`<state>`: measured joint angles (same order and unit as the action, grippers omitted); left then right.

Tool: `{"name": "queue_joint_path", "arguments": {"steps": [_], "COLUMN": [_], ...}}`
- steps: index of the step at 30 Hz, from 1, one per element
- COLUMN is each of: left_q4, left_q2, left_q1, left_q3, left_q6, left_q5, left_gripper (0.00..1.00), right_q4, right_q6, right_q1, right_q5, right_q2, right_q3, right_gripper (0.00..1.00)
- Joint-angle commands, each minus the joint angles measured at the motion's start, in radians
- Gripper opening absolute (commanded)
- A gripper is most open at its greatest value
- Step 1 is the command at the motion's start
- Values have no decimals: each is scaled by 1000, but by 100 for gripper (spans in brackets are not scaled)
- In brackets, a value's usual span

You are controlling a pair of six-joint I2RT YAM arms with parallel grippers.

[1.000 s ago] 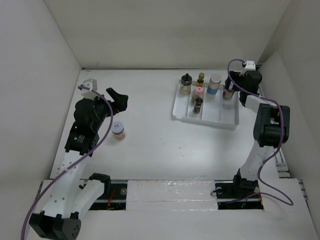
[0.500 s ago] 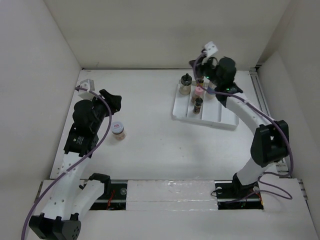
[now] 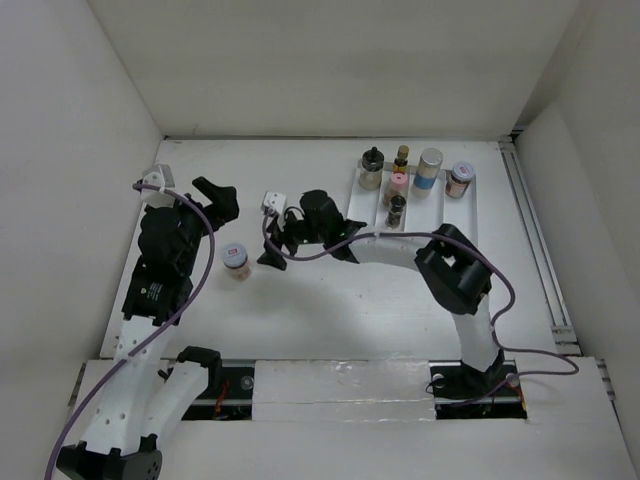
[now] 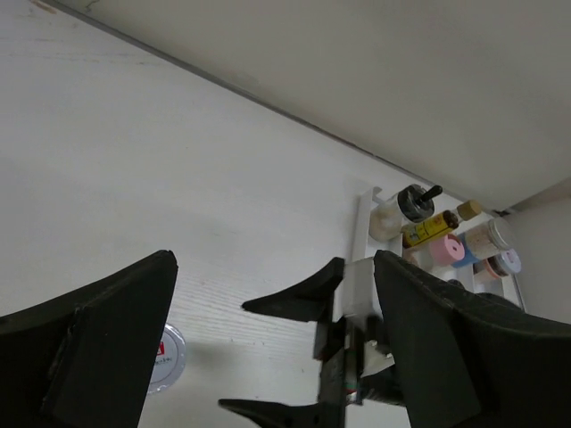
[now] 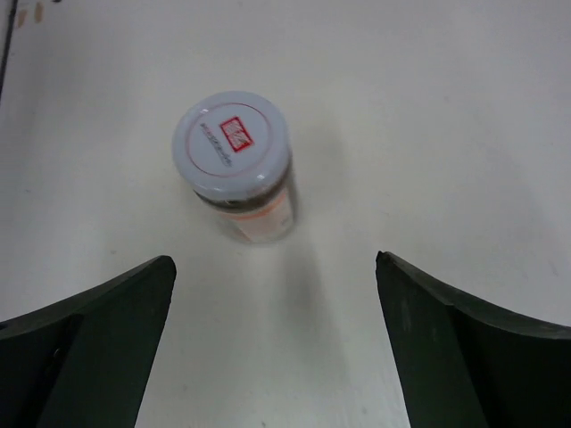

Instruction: Organize the condiment bottles

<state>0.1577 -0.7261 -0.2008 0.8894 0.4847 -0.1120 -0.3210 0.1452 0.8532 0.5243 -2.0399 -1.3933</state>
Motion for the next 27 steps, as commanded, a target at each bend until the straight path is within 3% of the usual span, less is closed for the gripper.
{"name": "queue_joint_path", "arguments": {"steps": [1, 8, 14, 16, 20, 21, 23, 27], "left_q4": [-14, -14, -23, -23, -23, -23, -23, -23], "left_q2": [17, 27, 27, 27, 27, 27, 27, 27], "left_q1": [6, 6, 6, 6, 6, 6, 6, 6], "left_q3": [13, 13, 13, 13, 3, 3, 3, 3], "left_q6": [12, 12, 12, 12, 3, 3, 3, 3], "left_q5": [-37, -18, 3, 3, 3, 3, 12, 12], "left_gripper": [89, 91, 91, 91, 89, 89, 89, 89], "right_q4": [-23, 33, 45, -38, -160, -197, -311, -456], "right_q6": [14, 31, 22, -7, -76, -90, -130, -173], "right_q1": [64, 106, 106, 106, 115, 115, 115, 63], "right_q5": [11, -92, -76, -76, -87, -87, -78, -67], "right_q2": [-51, -207, -325, -336, -347, -329, -261, -79], "right_q3": [-114, -260, -391, -401, -382, -333, -267, -81], "right_gripper": [100, 100, 100, 100, 66, 54, 48, 47]}}
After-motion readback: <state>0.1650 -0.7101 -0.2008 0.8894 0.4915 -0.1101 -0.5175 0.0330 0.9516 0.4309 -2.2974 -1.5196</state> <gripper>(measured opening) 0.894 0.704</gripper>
